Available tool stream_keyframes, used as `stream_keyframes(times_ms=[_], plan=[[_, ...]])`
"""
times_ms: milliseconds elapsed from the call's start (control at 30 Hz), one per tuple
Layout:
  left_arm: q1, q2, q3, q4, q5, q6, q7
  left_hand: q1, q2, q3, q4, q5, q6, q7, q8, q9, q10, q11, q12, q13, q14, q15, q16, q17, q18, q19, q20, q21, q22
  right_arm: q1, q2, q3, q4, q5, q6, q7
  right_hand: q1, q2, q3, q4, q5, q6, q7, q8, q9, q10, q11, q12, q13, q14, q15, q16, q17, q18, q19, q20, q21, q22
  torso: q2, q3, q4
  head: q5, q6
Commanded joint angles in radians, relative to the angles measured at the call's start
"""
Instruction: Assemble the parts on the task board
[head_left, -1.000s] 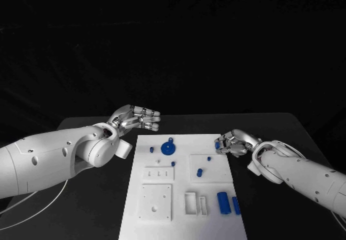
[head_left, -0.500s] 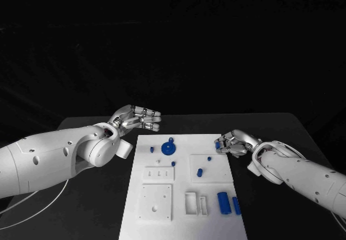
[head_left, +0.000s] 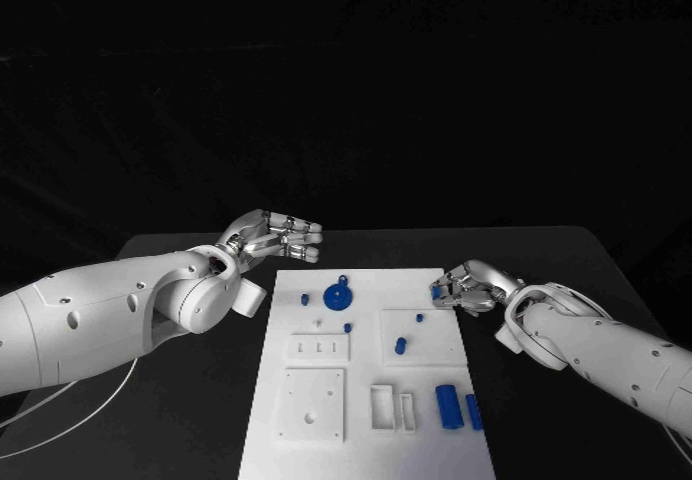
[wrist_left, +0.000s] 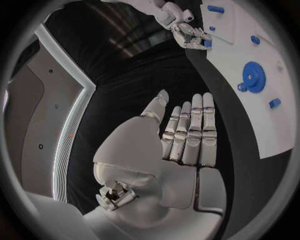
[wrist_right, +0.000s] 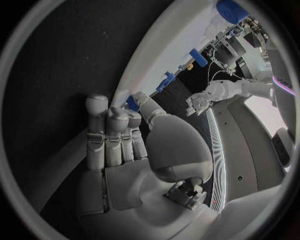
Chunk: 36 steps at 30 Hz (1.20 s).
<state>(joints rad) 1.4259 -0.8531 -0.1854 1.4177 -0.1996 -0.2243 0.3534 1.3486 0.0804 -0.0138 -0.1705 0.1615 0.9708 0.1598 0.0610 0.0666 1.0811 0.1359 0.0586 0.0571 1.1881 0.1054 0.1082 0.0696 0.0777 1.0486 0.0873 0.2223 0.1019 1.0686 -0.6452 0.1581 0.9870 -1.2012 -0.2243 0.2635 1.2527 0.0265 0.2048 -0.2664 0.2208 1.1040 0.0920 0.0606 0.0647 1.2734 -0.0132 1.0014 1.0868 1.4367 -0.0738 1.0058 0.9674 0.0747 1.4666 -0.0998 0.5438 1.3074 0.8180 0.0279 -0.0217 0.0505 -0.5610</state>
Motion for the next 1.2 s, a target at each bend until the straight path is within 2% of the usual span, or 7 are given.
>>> stream_keyframes(times_ms=[33,367,633,767,833,1100,1200], plan=[[0.0,0.002,0.001,0.0,-0.004,0.013,0.012,-0.005,0.002,0.002,0.008,-0.002,0.0,0.0,0.003,0.001,0.001,0.003,0.004,0.001,0.0,-0.001,0.005,-0.001,-0.003,-0.008,0.001,0.002,-0.001,-0.001,0.002,0.0,0.001,0.023,0.001,-0.011,-0.002,0.019,0.008,0.005,-0.02,0.03,-0.007,0.004,0.004,0.007,-0.004,0.004,0.003,0.001,-0.011,-0.001,0.001,-0.001,0.041,-0.004,0.002,0.063,0.001,0.0004,0.0008,-0.003,-0.002],[0.0,0.0,0.002,-0.006,-0.004,0.009,0.014,-0.001,0.001,0.002,0.011,-0.001,0.005,-0.002,0.003,0.001,0.012,0.0,0.004,0.001,-0.008,0.0,0.006,0.0,-0.005,-0.012,0.002,-0.002,-0.005,-0.001,0.006,0.0,-0.003,0.011,-0.028,-0.033,0.008,0.029,-0.014,0.024,-0.032,0.11,-0.033,0.006,0.022,0.012,-0.016,-0.002,0.002,0.002,-0.022,-0.004,0.003,-0.013,0.041,-0.016,0.001,0.063,0.001,0.0009,0.0008,0.0,0.0],[0.0,0.001,0.002,-0.004,-0.008,0.017,0.004,0.0,0.002,0.006,0.01,-0.001,0.01,-0.004,0.003,0.001,0.033,-0.007,0.004,0.001,0.0,-0.005,0.015,0.001,-0.006,-0.007,-0.003,0.0,-0.005,-0.001,0.001,0.0,0.006,0.006,-0.064,-0.059,0.02,0.034,0.01,0.013,-0.036,0.108,-0.028,0.003,0.029,0.011,-0.015,-0.008,0.0,0.002,-0.024,-0.007,0.003,-0.014,0.042,-0.019,-0.002,0.062,0.0,0.0005,-0.0013,0.001,0.004],[0.001,0.006,0.004,-0.004,-0.027,0.017,-0.007,-0.001,0.01,0.01,0.011,0.0,0.053,-0.024,0.01,0.005,0.125,-0.045,0.018,0.002,0.109,-0.054,0.098,0.03,-0.002,0.067,-0.041,0.054,0.023,0.005,-0.009,0.001,0.024,-0.006,-0.076,-0.081,0.006,0.023,0.049,0.003,-0.019,0.105,-0.025,0.003,0.029,0.01,-0.015,-0.013,-0.002,0.003,-0.023,-0.009,0.003,-0.013,0.042,-0.018,-0.004,0.062,0.0,-0.0022,0.0002,-0.004,0.009],[0.003,0.011,0.005,-0.009,-0.033,0.014,-0.019,-0.006,0.008,0.009,0.01,0.0,0.075,-0.031,0.003,0.002,0.153,-0.055,0.002,0.002,0.133,-0.073,0.154,0.061,-0.02,0.087,-0.07,0.095,0.049,0.012,-0.012,0.004,0.036,-0.014,-0.077,-0.094,0.003,0.018,0.066,0.0,-0.016,0.102,-0.024,0.003,0.028,0.011,-0.015,-0.012,-0.001,0.003,-0.023,-0.007,0.006,-0.011,0.042,-0.018,-0.004,0.062,-0.002,0.0001,-0.0028,0.001,0.012],[0.021,0.037,0.006,-0.032,-0.123,0.032,-0.126,-0.031,0.012,0.001,0.029,-0.007,0.161,-0.066,0.003,0.003,0.238,-0.093,-0.001,0.002,0.171,-0.122,0.4,0.225,-0.037,0.118,-0.125,0.255,0.158,0.057,-0.022,0.01,0.104,-0.07,-0.062,-0.144,-0.002,0.005,0.102,-0.008,-0.018,0.091,-0.02,0.003,0.018,0.013,-0.014,-0.011,0.0,0.004,-0.021,-0.003,0.013,-0.008,0.044,-0.016,0.002,0.063,-0.013,0.0012,-0.0099,0.004,0.014],[0.031,0.055,0.006,-0.046,-0.173,0.032,-0.16,-0.032,0.01,0.001,0.028,0.005,0.18,-0.078,0.004,0.004,0.351,-0.128,0.003,0.008,0.179,-0.149,0.5,0.301,-0.041,0.122,-0.148,0.33,0.213,0.075,-0.022,0.011,0.137,-0.091,-0.054,-0.16,-0.003,0.004,0.102,-0.007,-0.018,0.09,-0.02,0.003,0.017,0.014,-0.014,-0.01,0.001,0.005,-0.021,-0.002,0.015,-0.008,0.044,-0.016,0.004,0.063,-0.021,0.0018,-0.013,0.008,0.014]])
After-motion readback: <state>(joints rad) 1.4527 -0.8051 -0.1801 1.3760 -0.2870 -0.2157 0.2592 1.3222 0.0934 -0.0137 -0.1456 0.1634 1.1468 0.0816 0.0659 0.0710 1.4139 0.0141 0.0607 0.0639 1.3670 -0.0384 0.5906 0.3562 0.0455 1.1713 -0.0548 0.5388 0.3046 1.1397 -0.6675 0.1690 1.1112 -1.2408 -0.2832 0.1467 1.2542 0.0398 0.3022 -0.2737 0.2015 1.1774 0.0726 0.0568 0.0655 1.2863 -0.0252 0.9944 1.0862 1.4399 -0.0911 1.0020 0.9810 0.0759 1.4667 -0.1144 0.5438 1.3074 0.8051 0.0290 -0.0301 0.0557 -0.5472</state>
